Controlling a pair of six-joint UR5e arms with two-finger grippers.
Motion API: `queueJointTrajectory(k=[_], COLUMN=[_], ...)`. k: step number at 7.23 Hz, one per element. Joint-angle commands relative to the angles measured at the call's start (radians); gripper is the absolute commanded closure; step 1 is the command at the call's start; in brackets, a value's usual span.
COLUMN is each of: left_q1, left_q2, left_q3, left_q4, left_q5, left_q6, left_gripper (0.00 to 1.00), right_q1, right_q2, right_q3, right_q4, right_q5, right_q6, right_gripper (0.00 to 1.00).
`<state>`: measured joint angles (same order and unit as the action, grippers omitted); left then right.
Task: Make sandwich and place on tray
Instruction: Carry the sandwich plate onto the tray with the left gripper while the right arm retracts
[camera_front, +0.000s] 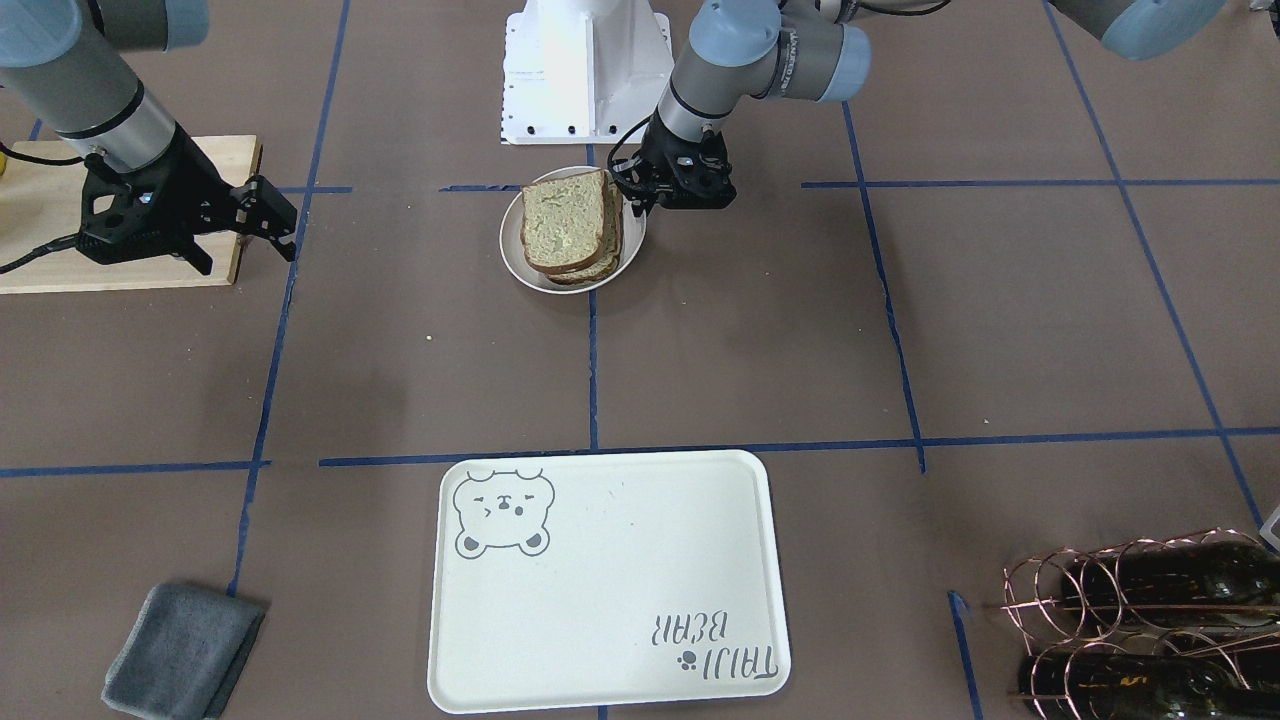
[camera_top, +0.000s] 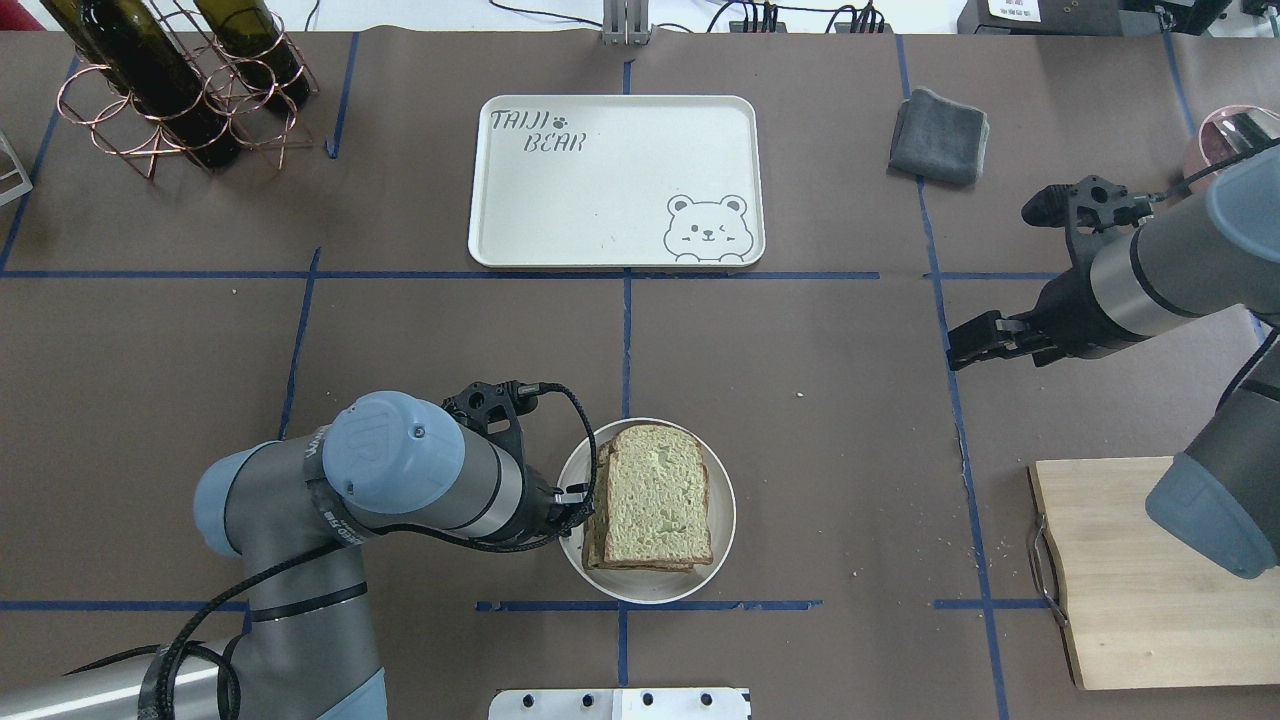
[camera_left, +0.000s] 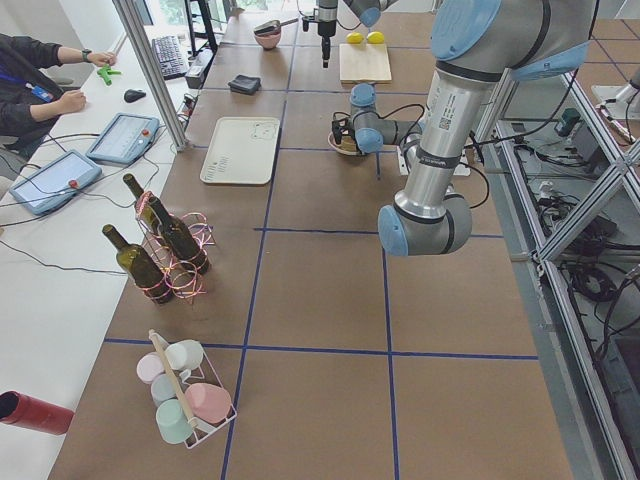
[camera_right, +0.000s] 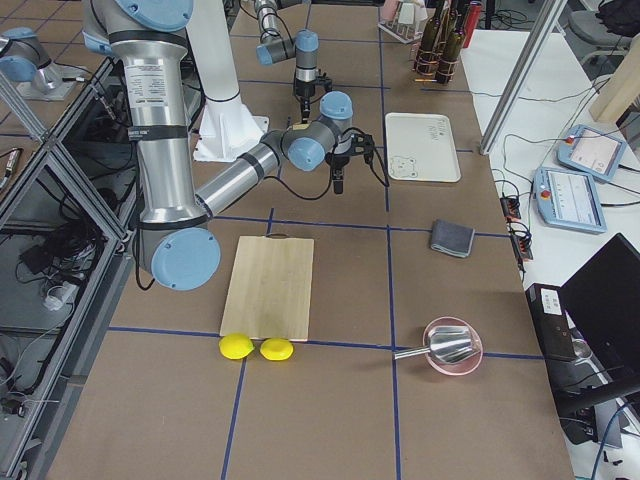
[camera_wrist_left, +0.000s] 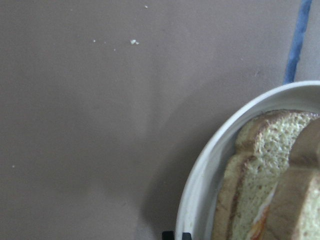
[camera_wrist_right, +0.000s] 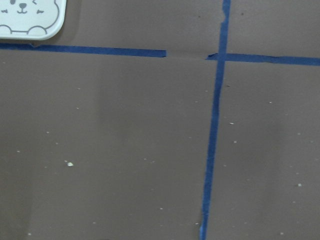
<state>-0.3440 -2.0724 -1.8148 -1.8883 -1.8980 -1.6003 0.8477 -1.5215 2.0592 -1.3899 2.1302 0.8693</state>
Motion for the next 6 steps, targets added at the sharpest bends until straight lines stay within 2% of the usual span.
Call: queueJointTrajectory(k=[1, 3, 5, 6], left_q1=[-0.059, -0.102, -0.150, -0.183], left_q2=[-0.034, -0.034, -0.037, -0.060], left_q3=[-0.009, 0.002, 0.031, 0.070], left_q4=[-0.026, -0.122, -0.275, -0.269], left_q5=[-0.049, -0.056, -0.053, -0.052], left_q6=[-0.106, -0.197, -0.488, -0.515], left_gripper=[1.00, 1.00, 1.00, 1.00], right_q1=[0.075, 0.131, 0.203, 0.212], right_q2=[-0.093, -0.136, -0.175, -0.177], right_q3=[0.001, -0.004, -0.017, -0.024], right_q4=[0.000, 0.000, -0.003, -0.004], right_q5=[0.007, 0.040, 0.076, 0.076], right_q6=[-0.194, -0.297, -0.441, -0.452], right_gripper=[0.00, 0.00, 0.00, 0.00])
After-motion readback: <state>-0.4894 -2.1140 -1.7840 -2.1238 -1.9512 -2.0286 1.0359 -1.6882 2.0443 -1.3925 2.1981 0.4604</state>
